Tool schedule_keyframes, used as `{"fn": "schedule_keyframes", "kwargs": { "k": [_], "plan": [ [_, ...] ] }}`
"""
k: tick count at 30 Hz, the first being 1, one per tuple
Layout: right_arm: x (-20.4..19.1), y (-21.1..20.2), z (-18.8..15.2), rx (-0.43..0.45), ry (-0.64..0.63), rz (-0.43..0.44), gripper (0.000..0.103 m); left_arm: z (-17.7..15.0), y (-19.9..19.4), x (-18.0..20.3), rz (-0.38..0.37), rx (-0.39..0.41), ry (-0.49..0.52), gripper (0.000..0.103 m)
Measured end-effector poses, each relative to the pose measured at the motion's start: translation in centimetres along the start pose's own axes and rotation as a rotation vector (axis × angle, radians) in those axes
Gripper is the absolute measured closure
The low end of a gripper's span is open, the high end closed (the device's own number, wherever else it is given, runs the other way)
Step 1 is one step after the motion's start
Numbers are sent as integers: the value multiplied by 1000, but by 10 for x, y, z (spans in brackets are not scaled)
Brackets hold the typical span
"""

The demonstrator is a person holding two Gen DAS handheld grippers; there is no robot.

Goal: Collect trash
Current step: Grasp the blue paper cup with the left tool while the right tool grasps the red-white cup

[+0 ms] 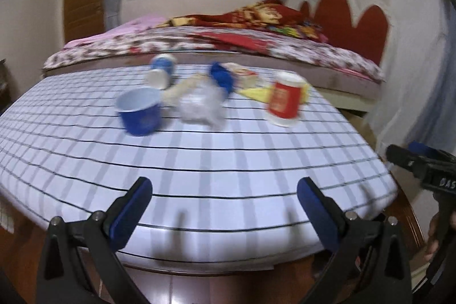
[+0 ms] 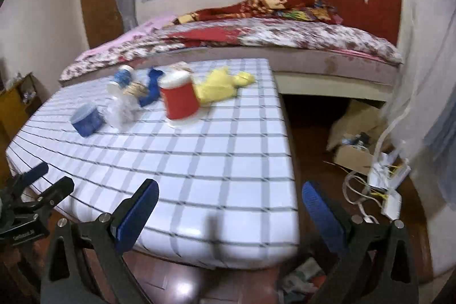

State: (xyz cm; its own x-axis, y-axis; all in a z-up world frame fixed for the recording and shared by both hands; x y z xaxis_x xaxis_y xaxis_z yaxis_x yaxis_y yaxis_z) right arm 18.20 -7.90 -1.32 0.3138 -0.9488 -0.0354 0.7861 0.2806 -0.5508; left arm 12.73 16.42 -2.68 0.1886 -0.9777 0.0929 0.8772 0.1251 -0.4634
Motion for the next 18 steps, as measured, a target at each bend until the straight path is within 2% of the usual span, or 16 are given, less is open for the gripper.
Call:
{"fn": "schedule_keyframes", "kwargs": {
  "k": [5, 8, 11, 18],
  "plan": [
    [-35, 23, 15, 12, -77, 19, 1, 8, 10, -48, 77, 3, -30, 1],
    [-46, 40, 26, 9, -77, 36, 1, 15, 25, -71, 123, -5, -38, 1],
    [-53, 63, 35, 0, -54, 44, 1, 23, 42, -89, 138, -7, -58, 1],
    [-62, 117, 49, -31, -51, 36, 1, 38, 87, -104, 153, -33, -76, 1]
  ]
}}
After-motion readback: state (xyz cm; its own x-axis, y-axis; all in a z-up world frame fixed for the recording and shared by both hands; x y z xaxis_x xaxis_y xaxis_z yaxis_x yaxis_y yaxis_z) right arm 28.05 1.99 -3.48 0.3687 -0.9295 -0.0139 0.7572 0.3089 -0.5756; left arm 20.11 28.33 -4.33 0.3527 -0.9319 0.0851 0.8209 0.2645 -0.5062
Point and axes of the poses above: each gripper's, at about its wrist camera, not at the fingertips, and y roughly the way its jaws point, x to its right, z to its top, the point moved 3 cm from there along y, roughly the way its jaws point, and after that the axes turned 8 degrees about x, right-handed, at the moved point
